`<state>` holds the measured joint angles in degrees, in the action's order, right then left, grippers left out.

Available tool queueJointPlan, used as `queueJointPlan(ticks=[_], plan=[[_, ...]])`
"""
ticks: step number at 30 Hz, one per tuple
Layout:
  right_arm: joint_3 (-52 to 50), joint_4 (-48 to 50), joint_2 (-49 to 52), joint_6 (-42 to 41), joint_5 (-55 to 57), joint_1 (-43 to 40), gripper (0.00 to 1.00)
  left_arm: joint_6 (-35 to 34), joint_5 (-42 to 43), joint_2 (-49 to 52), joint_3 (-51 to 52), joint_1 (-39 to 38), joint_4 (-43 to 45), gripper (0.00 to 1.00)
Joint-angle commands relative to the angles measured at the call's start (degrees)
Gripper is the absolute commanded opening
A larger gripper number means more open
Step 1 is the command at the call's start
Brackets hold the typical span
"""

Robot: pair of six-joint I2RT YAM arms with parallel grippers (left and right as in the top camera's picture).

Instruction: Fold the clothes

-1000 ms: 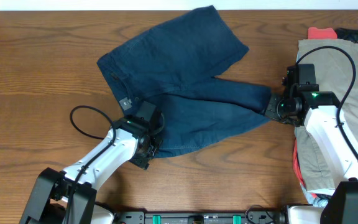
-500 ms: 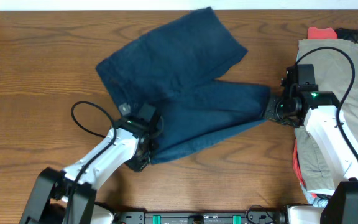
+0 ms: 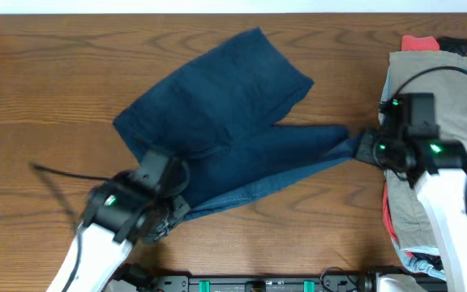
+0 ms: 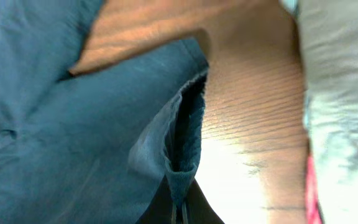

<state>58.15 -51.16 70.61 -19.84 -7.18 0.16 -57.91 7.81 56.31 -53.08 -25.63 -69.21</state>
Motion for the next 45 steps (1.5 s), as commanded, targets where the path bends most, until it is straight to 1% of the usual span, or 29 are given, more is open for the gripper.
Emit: queueJointPlan(ticks=[1, 3, 5, 8, 14, 18, 19, 26, 33, 36, 37, 39, 40, 41, 42, 43, 44, 45], plan=[[2.9, -1.2, -3.8, 4.8, 0.9, -1.3, 0.01, 1.7, -0.6, -5.6, -2.0, 0.2, -0.8, 0.06], [4.9, -2.1, -4.5, 6.9, 0.6, -1.2, 0.01, 1.3, -2.1, -8.2, -2.1, 0.2, 0.9, 0.06], [7.1, -2.1, -4.0, 9.2, -0.6, -0.9, 0.01, 1.2, -5.4, -9.9, -2.1, 0.2, 3.2, 0.06], [11.5, -1.1, -1.4, 11.9, -0.8, 0.7, 0.01, -1.4, -10.0, -10.4, -2.1, 0.3, 7.3, 0.06], [19.1, 4.4, 6.1, 12.2, -0.8, 4.1, 0.01, -9.0, -16.4, -7.7, -2.0, 3.7, 13.1, 0.06], [22.6, 9.6, 12.1, 12.2, -0.8, 6.4, 0.01, -11.3, -17.1, -3.7, -2.0, 7.8, 16.0, 0.06], [23.1, 11.5, 13.8, 12.3, -0.8, 7.3, 0.01, -11.5, -17.1, -2.2, -2.0, 9.1, 16.9, 0.07], [23.3, 23.8, 23.0, 12.3, -0.8, 11.5, 0.02, -12.9, -17.1, 6.9, -2.0, 15.8, 21.3, 0.06], [23.3, 41.3, 32.0, 12.2, -0.8, 15.0, 0.01, -12.9, -17.1, 15.7, -2.0, 22.3, 27.6, 0.06], [23.3, 50.0, 36.1, 12.2, -0.8, 16.6, 0.01, -12.9, -17.1, 19.5, -2.0, 24.6, 32.2, 0.06], [23.3, 53.4, 37.9, 12.2, -0.8, 17.3, 0.01, -12.9, -17.1, 20.9, -2.0, 25.4, 34.0, 0.06], [23.3, 58.6, 41.1, 12.2, -0.8, 18.4, 0.01, -12.9, -17.1, 23.6, -2.0, 26.5, 37.7, 0.13], [23.3, 60.8, 42.6, 12.2, -0.8, 18.9, 0.12, -12.9, -17.1, 25.1, -2.0, 27.1, 39.7, 0.22], [23.3, 62.9, 44.2, 12.2, -0.8, 19.5, 0.39, -12.9, -17.1, 26.4, -2.0, 27.5, 41.2, 0.35], [23.3, 64.5, 45.7, 12.2, -0.8, 19.8, 0.8, -12.7, -17.1, 27.8, -2.0, 27.8, 42.8, 0.44], [23.3, 65.2, 46.7, 12.2, -0.8, 20.0, 0.99, -12.6, -17.1, 28.9, -2.0, 28.1, 43.5, 0.53], [23.3, 65.1, 47.6, 12.2, -0.7, 20.1, 0.99, -12.6, -17.1, 29.9, -2.0, 28.5, 43.6, 0.59], [23.3, 64.5, 48.0, 12.2, -0.7, 20.1, 0.99, -12.0, -17.0, 30.7, -2.0, 28.9, 43.5, 0.62]])
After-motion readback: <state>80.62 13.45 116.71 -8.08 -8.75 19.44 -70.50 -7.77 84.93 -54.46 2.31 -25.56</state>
